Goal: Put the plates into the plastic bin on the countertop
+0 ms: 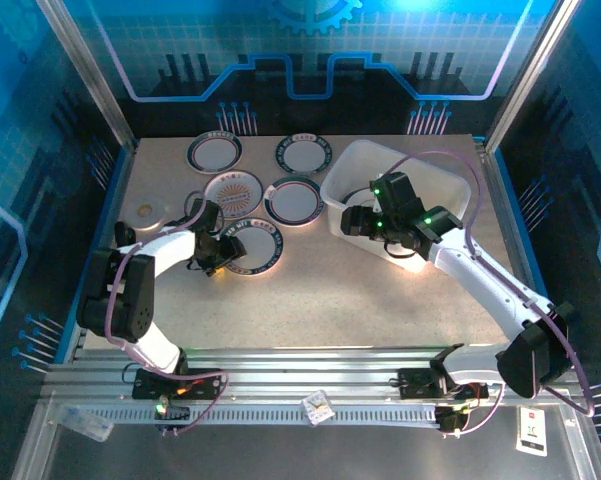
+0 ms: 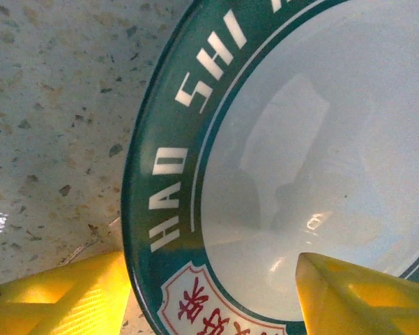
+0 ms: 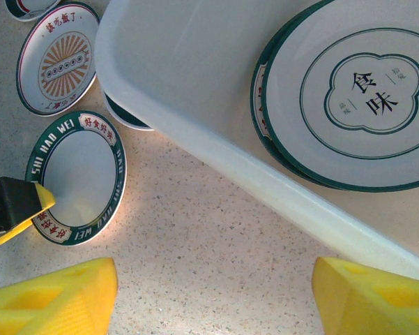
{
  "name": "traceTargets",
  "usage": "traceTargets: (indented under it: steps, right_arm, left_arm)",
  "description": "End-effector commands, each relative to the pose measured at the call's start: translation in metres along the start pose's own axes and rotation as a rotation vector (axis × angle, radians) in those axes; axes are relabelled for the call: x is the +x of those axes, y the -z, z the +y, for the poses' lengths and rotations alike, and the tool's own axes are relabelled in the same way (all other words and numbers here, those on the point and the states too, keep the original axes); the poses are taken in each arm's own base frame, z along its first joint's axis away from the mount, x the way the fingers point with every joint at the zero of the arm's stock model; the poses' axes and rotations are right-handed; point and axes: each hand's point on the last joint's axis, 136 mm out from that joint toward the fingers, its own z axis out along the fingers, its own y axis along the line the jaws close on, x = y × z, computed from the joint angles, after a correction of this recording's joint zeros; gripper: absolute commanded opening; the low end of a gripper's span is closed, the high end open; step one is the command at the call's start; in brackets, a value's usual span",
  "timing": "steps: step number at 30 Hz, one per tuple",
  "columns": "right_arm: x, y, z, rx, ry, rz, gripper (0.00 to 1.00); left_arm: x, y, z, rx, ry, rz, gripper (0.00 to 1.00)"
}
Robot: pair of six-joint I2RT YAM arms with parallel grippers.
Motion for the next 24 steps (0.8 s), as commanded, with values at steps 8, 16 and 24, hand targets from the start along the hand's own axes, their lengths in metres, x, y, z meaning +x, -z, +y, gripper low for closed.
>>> traceTargets:
  steps: [8,16,24]
  right_arm:
    - [-0.005,-0.001,0.008,-0.018,0.019,-0.012,0.74]
    - [-0.003,-0.002,0.010,-0.036,0.015,-0.016,0.74]
    - [-0.001,0.004,0.008,-0.047,0.008,-0.040,0.74]
  left_arm:
    - [0.002,-0.002,0.006,0.004,-0.023,-0.003,0.44]
    - [0.005,0.004,0.007,0.026,-0.036,-0.021,0.26]
    - [0.005,0.019,0.000,0.070,-0.057,-0.057,0.19]
